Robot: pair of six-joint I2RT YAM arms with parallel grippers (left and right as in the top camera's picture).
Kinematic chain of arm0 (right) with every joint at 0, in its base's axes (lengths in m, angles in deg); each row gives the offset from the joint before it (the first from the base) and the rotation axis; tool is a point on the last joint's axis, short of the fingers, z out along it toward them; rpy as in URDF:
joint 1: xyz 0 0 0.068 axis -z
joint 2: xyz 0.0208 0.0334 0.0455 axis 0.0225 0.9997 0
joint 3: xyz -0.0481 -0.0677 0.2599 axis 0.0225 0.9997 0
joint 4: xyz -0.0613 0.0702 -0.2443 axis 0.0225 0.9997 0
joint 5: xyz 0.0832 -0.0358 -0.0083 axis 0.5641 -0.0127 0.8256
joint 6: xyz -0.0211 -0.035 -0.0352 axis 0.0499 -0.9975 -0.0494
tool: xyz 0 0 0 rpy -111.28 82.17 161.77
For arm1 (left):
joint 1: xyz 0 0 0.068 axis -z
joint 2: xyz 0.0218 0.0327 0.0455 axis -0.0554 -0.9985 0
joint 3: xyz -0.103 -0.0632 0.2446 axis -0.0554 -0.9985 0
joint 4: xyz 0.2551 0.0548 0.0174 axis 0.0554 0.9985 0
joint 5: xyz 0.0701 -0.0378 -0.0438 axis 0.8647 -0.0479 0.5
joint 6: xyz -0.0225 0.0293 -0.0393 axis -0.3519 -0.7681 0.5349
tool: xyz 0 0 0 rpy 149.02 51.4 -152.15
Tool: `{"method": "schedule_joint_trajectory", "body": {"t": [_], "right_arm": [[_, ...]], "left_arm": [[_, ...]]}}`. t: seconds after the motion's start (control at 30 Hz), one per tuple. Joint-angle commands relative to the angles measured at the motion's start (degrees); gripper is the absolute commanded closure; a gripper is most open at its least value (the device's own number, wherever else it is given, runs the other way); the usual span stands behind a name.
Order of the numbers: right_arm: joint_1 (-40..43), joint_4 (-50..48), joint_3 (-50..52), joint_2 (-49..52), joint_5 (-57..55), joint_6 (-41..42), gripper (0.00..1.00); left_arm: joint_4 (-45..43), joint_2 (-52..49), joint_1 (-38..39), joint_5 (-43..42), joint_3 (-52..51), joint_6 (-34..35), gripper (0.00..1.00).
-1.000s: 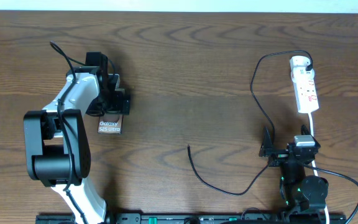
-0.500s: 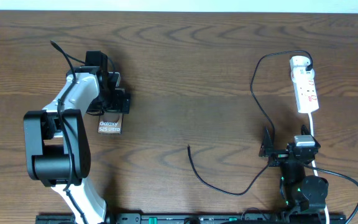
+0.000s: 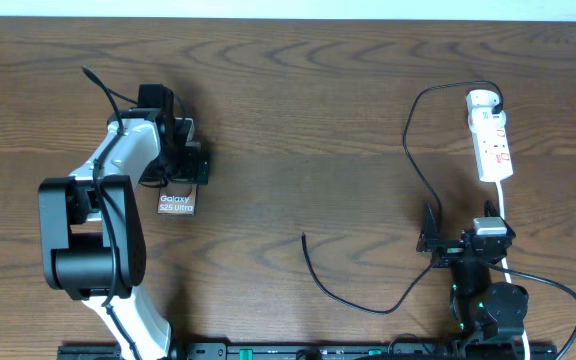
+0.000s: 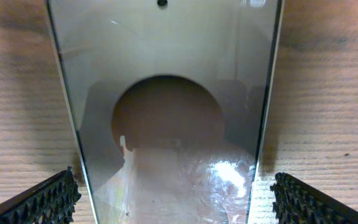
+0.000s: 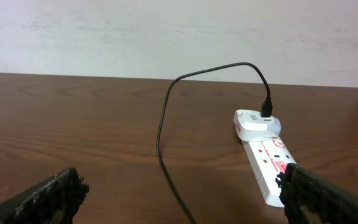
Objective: Plug charger to phone and switch on socket
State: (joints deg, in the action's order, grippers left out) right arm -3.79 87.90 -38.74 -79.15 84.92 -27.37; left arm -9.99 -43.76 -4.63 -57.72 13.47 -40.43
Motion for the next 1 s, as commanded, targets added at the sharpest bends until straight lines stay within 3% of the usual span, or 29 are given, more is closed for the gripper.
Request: {"method": "schedule_joint_trajectory", "body": {"t": [0.0,0.97], "right_arm": [[-0.44,0.24,0.07,-0.31,-0.68,0.61,0.01],[-0.44,0.24,0.07,-0.31,-0.68,0.61,0.01]], "left_arm": [[-0.57,-0.76,-0.09,0.31,-1.70,-0.59,0.02],[-0.87,-0.76,-0.09,4.00,-2.36,-2.93,0.02]]}}
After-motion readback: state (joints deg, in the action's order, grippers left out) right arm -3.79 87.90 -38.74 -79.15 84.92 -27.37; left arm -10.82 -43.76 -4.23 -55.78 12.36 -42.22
